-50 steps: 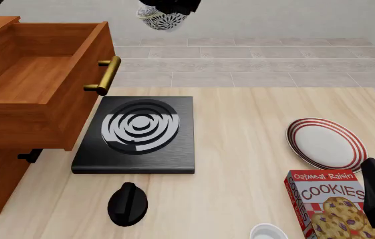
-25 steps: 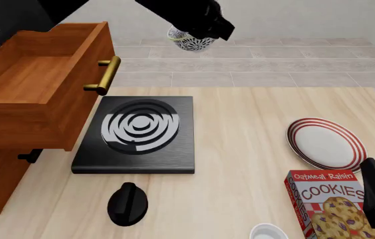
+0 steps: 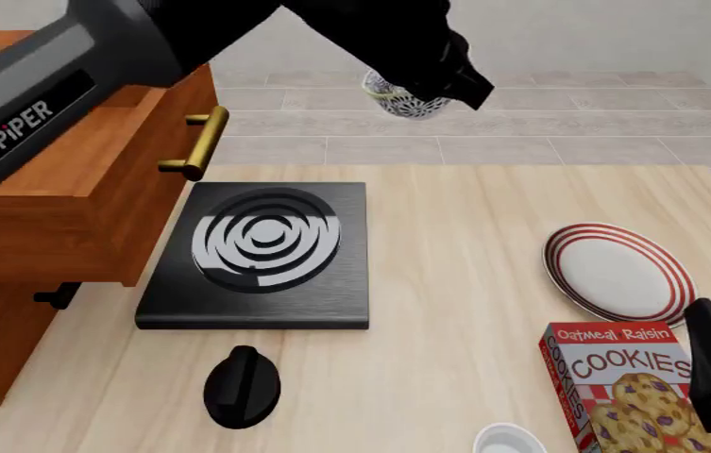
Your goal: Pick the akita bowl in the top layer of the wooden cabinet and place it on the plate.
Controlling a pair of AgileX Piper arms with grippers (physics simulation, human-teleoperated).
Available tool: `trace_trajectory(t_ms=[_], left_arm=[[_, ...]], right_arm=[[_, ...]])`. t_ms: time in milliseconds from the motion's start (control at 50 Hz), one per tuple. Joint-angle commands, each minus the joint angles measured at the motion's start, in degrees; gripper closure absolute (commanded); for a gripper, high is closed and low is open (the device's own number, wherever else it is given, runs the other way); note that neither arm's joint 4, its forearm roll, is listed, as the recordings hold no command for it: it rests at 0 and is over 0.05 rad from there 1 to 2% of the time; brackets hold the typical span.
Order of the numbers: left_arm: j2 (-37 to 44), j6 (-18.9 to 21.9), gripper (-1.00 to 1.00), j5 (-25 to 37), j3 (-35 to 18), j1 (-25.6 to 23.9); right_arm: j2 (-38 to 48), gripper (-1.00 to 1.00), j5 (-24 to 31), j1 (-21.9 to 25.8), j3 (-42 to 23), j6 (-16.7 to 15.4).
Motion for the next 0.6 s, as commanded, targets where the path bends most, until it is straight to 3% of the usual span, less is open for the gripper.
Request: trace_trajectory(t_ms=[20,340,600], left_arm=[[2.6,0.4,1.0,-0.8,-1.3,-1.3],[8.5,1.2,1.0,0.9,-7.4,-4.0],[13.1,-0.5,1.0,1.5,-11.8,-7.0]], right_arm=[[0.0,-1.0,-0.1,-0.1,0.0,0.0],[0.0,-1.0,-0.1,0.0,-0.1,-0.2],[0.0,-1.0,-0.1,0.0,0.0,0.0]])
